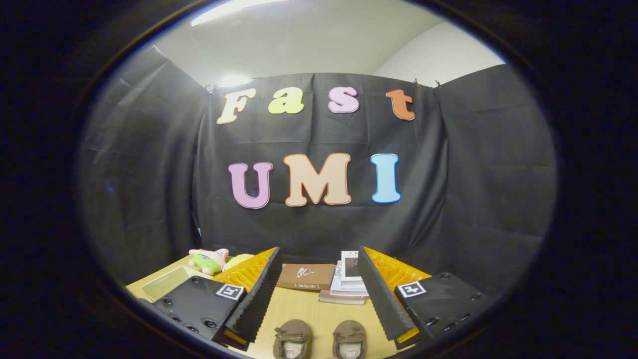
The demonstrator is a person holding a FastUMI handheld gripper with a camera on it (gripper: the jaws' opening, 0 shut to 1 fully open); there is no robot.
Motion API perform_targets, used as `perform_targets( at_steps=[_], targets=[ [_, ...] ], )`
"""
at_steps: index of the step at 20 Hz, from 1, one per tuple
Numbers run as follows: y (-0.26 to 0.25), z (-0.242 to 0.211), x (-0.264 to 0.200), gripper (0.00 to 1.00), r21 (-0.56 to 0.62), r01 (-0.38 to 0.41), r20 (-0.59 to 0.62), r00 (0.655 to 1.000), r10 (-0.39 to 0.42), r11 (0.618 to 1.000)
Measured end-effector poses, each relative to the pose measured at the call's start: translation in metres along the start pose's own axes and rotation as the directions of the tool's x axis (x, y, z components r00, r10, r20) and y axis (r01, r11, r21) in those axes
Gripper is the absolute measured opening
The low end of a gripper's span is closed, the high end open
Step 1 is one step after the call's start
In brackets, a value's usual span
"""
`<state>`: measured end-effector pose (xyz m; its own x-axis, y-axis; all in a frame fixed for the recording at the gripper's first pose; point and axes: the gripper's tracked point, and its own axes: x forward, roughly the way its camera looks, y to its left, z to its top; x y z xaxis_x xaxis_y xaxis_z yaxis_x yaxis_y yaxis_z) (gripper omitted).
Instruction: Open the storage box then place both shoes into the box .Put the left shoe in first, then the right shoe, with the right side of both shoes facing outward in a uniform manner.
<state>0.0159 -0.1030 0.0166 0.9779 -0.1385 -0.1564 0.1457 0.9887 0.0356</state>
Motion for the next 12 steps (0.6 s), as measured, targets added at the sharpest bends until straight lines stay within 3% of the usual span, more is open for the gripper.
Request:
perform_targets(
  at_steps=[12],
  targets=[
    [-0.0021,0.0012,0.0011,0.95,-0.028,0.006,-0.004,1.000,-0.006,1.000]
  ],
)
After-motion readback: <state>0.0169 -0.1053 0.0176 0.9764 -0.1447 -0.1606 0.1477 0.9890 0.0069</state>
